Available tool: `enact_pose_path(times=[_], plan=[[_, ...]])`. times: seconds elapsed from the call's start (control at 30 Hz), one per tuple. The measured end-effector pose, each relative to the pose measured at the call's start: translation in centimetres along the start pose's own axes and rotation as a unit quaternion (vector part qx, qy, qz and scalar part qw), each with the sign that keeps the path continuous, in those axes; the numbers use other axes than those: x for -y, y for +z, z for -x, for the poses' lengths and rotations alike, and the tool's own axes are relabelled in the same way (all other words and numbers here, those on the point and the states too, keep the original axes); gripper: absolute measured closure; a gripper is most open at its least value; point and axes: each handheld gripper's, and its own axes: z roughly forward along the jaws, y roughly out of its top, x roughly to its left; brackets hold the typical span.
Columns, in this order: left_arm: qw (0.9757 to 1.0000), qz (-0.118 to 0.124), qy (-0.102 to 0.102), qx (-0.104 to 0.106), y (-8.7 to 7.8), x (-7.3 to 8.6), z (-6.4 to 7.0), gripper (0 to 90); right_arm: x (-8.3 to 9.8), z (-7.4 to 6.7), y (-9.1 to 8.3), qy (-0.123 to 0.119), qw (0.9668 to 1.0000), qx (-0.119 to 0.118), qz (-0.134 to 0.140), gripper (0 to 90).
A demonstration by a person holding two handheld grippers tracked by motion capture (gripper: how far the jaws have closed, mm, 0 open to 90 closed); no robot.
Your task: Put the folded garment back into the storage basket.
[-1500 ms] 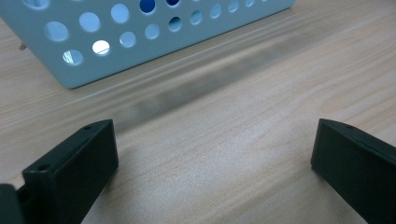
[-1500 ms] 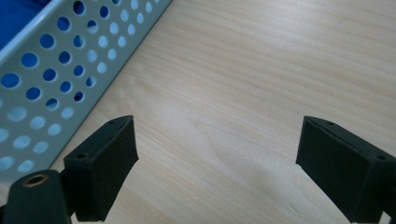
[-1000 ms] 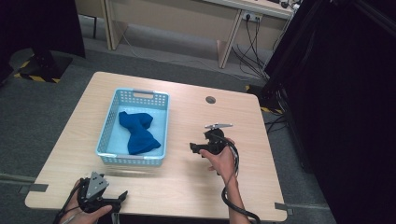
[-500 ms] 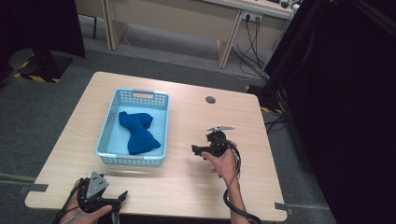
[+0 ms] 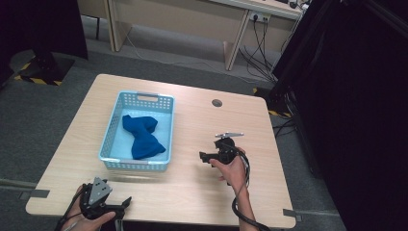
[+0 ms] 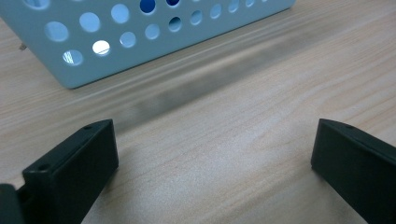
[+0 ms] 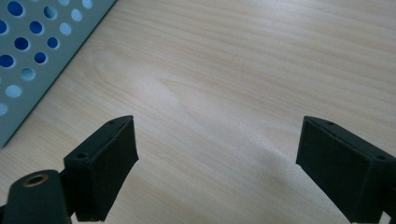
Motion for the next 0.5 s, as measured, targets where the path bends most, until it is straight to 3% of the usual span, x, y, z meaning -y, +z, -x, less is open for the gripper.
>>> enact_pose_path(times=[0.5], plan=[[1.0000,0.000,0.000,0.000,0.00,0.00,0.00,0.0,0.88,0.40,0.31,0.008,0.9999,-0.003,-0.006,12.7]])
